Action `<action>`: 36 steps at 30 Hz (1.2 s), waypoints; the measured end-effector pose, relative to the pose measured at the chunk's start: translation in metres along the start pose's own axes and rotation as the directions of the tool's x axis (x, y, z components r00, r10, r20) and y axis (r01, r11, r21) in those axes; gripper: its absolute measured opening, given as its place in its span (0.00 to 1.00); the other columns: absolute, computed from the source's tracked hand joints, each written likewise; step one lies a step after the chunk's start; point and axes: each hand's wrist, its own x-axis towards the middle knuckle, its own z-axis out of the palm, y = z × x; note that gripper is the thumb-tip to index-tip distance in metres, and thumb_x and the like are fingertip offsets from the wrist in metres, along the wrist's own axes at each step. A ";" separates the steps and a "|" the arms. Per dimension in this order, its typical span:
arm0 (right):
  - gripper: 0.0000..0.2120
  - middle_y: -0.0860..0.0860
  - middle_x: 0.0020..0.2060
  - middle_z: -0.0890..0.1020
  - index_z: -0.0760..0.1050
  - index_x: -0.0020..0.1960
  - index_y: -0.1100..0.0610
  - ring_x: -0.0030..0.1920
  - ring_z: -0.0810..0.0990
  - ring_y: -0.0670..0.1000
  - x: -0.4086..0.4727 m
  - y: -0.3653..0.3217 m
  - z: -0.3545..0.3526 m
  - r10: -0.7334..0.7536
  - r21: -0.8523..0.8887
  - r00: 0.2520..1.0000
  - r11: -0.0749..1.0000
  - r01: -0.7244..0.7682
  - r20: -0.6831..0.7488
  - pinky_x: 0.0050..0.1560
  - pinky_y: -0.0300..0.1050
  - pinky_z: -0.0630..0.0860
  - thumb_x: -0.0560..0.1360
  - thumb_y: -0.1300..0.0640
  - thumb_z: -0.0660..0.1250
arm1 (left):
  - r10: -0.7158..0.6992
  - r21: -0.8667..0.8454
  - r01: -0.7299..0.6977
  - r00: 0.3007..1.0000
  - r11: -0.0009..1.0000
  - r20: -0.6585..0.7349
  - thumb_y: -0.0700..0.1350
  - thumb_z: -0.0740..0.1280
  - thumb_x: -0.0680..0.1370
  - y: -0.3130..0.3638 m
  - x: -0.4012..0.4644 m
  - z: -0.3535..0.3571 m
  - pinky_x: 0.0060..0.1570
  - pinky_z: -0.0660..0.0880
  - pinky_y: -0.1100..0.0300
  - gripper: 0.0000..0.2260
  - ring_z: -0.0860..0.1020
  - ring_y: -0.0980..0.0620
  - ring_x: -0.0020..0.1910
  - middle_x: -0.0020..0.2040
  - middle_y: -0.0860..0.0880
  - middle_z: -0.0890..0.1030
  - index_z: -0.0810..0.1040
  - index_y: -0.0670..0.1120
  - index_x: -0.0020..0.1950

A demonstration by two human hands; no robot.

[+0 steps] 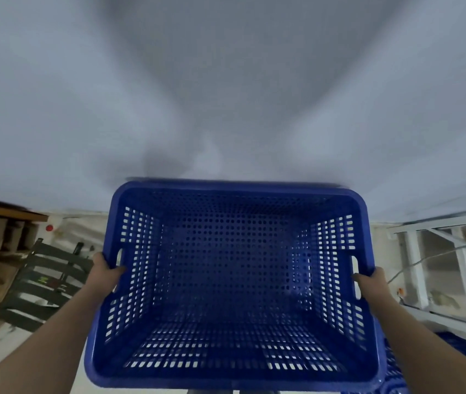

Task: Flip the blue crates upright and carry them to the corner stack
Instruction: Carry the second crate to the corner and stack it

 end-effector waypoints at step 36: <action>0.11 0.63 0.52 0.75 0.66 0.54 0.60 0.48 0.76 0.62 0.007 0.001 -0.008 0.023 0.176 0.999 0.984 -0.031 0.046 0.56 0.67 0.76 0.73 0.67 0.63 | 0.012 -0.151 -0.006 0.999 0.989 0.036 0.34 0.63 0.78 -0.006 -0.002 0.005 0.53 0.70 0.42 0.23 0.72 0.39 0.56 0.69 0.34 0.69 0.60 0.41 0.72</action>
